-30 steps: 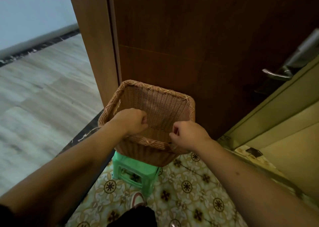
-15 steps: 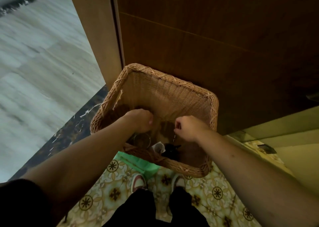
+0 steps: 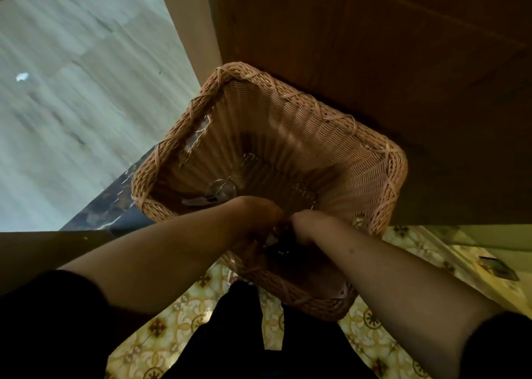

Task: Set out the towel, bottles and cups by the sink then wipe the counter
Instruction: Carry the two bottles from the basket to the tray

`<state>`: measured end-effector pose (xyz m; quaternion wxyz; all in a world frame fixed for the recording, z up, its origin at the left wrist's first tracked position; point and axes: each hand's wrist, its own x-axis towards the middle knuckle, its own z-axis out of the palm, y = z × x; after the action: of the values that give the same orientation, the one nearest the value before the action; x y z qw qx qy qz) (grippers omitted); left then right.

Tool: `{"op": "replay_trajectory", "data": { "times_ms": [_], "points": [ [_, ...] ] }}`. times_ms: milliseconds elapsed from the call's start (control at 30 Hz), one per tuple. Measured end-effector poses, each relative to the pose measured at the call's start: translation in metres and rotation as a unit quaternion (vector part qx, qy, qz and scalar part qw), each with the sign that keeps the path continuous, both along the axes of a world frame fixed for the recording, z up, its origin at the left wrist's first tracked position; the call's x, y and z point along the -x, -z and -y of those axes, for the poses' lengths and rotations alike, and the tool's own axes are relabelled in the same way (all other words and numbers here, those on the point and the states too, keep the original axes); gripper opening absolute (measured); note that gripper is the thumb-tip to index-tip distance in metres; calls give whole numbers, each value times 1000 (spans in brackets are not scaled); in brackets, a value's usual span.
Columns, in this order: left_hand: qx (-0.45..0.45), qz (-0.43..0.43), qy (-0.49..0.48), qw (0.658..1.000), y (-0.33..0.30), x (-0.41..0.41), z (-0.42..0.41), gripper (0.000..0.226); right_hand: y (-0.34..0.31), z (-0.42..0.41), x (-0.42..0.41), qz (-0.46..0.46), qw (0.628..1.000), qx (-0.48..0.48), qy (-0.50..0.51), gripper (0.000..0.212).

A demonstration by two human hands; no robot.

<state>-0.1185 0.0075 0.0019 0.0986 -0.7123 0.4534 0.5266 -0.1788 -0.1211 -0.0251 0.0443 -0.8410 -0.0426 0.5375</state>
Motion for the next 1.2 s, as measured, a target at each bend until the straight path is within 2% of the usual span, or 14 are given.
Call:
{"op": "replay_trajectory", "data": {
  "times_ms": [67, 133, 200, 300, 500, 633, 733, 900, 1033, 1200],
  "points": [
    [35, 22, 96, 994, 5, 2, 6, 32, 7, 2, -1, 1, 1000, -1, -1, 42],
    [56, 44, 161, 984, 13, 5, 7, 32, 14, 4, -3, 8, 1000, -5, 4, 42],
    [48, 34, 95, 994, 18, 7, 9, 32, 19, 3, -3, 3, 1000, -9, 12, 40],
    [36, 33, 57, 997, 16, 5, 9, 31, 23, 2, -4, -15, 999, -27, 33, 42],
    [62, 41, 50, 996, 1, 3, -1, 33, 15, 0, 0, -26, 998, -58, 29, 44],
    [105, 80, -8, 991, -36, -6, -15, 37, -12, 3, -6, -1, 998, -64, 22, 44],
    [126, 97, -91, 983, -65, -8, -24, 39, -50, 7, -15, 46, 995, -83, 6, 40],
    [186, 149, -198, 951, -119, -1, -37, 28, -131, 17, -31, 121, 986, -105, -46, 37],
    [232, 214, -263, 912, -168, 14, -50, 23, -191, 21, -42, 175, 974, -117, -89, 21],
    [246, 290, -347, 857, -227, 39, -78, 20, -260, 11, -53, 279, 934, -147, -166, 15]
  ]
}}
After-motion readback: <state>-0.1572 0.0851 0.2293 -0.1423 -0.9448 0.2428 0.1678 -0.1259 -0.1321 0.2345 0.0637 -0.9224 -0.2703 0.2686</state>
